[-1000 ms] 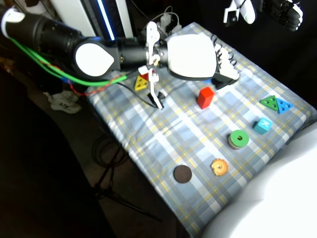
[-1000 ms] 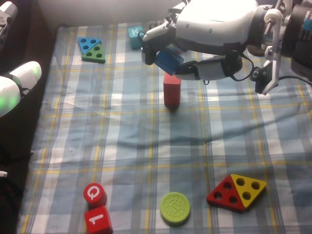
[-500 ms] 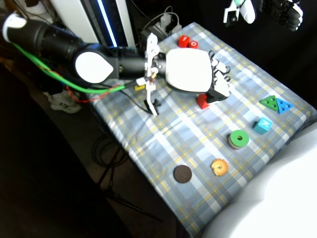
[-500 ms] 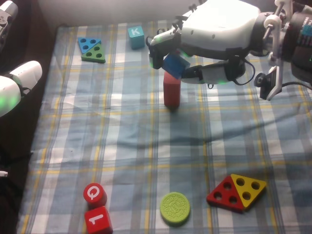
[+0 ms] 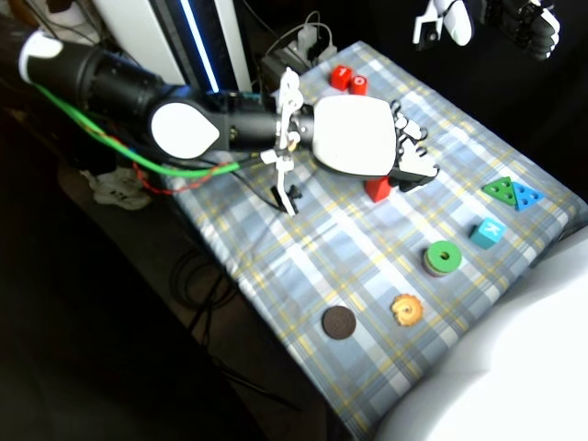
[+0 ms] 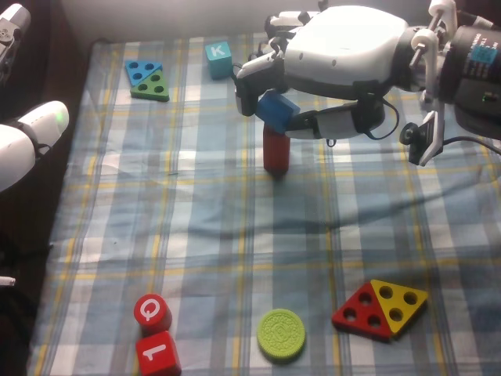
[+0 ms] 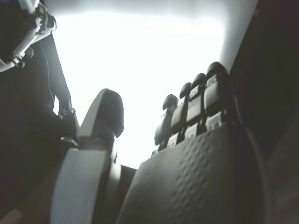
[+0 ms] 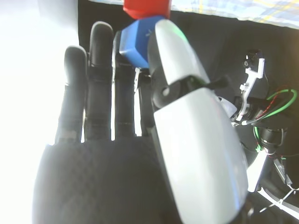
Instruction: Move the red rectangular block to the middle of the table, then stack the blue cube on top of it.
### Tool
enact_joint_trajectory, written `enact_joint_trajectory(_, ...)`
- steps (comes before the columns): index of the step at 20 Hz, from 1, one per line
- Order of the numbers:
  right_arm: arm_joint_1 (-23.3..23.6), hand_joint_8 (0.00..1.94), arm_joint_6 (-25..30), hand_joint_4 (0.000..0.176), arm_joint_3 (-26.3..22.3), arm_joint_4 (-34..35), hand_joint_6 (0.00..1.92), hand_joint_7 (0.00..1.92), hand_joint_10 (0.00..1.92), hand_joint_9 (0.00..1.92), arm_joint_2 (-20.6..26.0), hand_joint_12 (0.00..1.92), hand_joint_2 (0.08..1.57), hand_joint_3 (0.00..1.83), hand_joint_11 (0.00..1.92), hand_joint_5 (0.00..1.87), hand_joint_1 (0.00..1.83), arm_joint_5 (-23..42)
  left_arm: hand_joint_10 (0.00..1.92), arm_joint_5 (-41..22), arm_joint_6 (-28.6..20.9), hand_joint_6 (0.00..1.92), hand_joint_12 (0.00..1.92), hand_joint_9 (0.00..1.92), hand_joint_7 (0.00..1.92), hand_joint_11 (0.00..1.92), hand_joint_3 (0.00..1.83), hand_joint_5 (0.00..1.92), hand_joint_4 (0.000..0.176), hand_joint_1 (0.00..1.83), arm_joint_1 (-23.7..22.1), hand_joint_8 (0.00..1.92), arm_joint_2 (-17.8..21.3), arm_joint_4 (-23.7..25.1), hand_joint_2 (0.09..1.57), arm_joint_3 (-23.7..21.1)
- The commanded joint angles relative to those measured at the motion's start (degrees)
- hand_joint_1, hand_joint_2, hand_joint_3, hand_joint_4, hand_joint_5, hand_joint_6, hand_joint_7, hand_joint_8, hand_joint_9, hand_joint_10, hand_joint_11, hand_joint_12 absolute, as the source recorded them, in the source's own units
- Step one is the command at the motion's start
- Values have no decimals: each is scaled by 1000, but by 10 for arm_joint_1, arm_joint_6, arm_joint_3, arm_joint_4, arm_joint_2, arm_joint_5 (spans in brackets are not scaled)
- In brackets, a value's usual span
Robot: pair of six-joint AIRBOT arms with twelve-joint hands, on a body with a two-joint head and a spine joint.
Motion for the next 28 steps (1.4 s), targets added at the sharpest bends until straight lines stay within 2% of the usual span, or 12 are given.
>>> enact_joint_trajectory(1,4,1505,-1,0,3,8,1118,798,1304,450,-3,1711,1225,0,0,771,1206,43,0,-68,-6,0,0,0,0,0,3,37,57,905,-3,0,1,15,1406,4)
enact_joint_trajectory(3,4,1537,-1,0,4,8,1113,745,1280,364,-4,1648,1229,2,0,806,1188,39,0,-69,-6,0,0,0,0,0,6,34,52,871,-3,0,1,15,1412,4)
enact_joint_trajectory(5,4,1584,-1,0,6,9,1095,654,1309,308,-4,1659,1237,0,0,864,1183,36,0,-70,-7,1,0,0,0,0,2,36,63,886,-2,0,1,15,1408,3)
enact_joint_trajectory(10,4,1515,-1,0,8,11,1199,636,1315,304,-6,1754,1243,2,0,852,1165,34,0,-72,-10,3,0,0,0,0,1,45,46,883,-1,0,1,15,1408,3)
enact_joint_trajectory(13,3,1458,-1,0,8,11,1213,721,1320,378,-6,1787,1233,0,0,812,1160,32,0,-73,-10,4,0,0,0,0,0,48,52,882,-1,0,1,15,1403,3)
enact_joint_trajectory(15,2,1396,-1,15,9,12,1253,743,1309,397,-6,1764,1226,0,0,807,1158,31,0,-73,-11,1,0,0,0,0,1,42,59,861,-1,0,1,15,1409,3)
enact_joint_trajectory(16,2,1338,-1,22,9,12,1332,781,1275,447,-5,1743,1229,1,0,758,1155,31,0,-74,-12,4,0,0,0,0,0,51,41,898,0,0,1,15,1405,3)
enact_joint_trajectory(18,2,1295,-1,20,9,13,1356,804,1224,477,-4,1733,1227,0,0,746,1158,31,0,-74,-13,2,0,0,0,0,0,47,47,892,1,0,1,15,1406,3)
enact_joint_trajectory(21,2,1309,-1,0,8,15,1369,737,1203,481,-2,1747,1235,0,49,789,1159,31,0,-74,-13,0,0,0,0,0,3,30,68,861,1,0,1,15,1414,3)
enact_joint_trajectory(23,2,1357,-1,0,8,16,1344,708,1243,464,-2,1788,1238,1,34,802,1157,31,0,-74,-13,3,0,0,0,0,0,39,51,889,1,0,1,15,1409,3)
enact_joint_trajectory(25,2,1275,-1,0,7,19,1451,710,1161,485,0,1697,1244,0,50,785,1171,31,0,-75,-14,2,0,0,0,0,0,40,53,887,1,0,0,15,1410,3)
enact_joint_trajectory(28,2,1297,-1,0,7,20,1404,706,1102,495,0,1688,1240,0,57,799,1168,32,0,-75,-15,1,0,0,0,0,0,42,51,898,2,0,0,14,1410,3)
